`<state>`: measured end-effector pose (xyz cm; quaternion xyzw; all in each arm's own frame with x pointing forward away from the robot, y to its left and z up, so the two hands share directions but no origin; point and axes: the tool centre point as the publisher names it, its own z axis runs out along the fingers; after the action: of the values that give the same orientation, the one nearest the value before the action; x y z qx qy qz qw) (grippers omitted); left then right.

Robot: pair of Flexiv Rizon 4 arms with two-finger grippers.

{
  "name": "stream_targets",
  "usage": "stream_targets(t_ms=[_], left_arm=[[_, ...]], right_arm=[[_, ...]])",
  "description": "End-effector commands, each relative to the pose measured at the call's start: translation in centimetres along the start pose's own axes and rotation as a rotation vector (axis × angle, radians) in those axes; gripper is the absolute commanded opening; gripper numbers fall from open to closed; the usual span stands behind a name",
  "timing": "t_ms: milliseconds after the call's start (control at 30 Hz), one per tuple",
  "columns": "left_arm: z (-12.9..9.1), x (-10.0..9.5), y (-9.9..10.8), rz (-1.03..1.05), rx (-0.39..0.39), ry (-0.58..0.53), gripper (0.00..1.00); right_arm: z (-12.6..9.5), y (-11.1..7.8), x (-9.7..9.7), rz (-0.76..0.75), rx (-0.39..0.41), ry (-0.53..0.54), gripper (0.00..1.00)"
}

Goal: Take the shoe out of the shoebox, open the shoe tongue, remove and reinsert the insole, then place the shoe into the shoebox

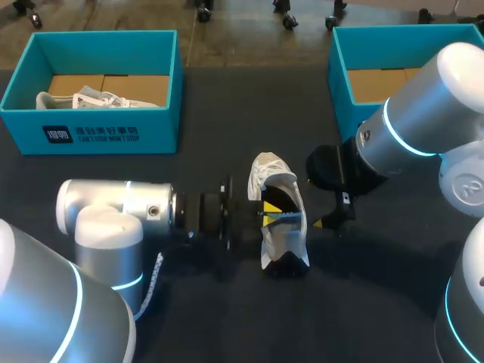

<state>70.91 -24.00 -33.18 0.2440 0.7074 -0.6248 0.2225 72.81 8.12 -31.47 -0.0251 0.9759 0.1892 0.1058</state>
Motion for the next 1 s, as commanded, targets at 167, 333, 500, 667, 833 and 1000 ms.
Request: stream_targets(t_ms=[167,333,500,667,833,1000], left_arm=[[0.4,0.5,1.9,0.052,-0.026,0.047,0.00],[0.4,-0.2,2.9,0.076,-0.037,0.036,0.00],[0.4,-1.2,3.7,0.084,-0.051,0.030,0.00],[0.4,-1.7,3.5,0.087,-0.048,0.027,0.03],[0.5,-1.6,2.2,0.082,-0.018,0.017,0.49],[0.0,-1.5,0.7,0.086,-0.003,0.016,0.46]], right_arm=[[0.0,0.0,0.1,0.000,0.000,-0.003,1.00],[0.0,0.0,0.1,0.000,0.000,-0.003,1.00],[0.0,0.0,0.1,0.000,0.000,-0.003,1.00],[0.0,0.0,0.1,0.000,0.000,-0.003,1.00],[0.0,0.0,0.1,0.000,0.000,-0.003,1.00],[0.0,0.0,0.1,0.000,0.000,-0.003,1.00]])
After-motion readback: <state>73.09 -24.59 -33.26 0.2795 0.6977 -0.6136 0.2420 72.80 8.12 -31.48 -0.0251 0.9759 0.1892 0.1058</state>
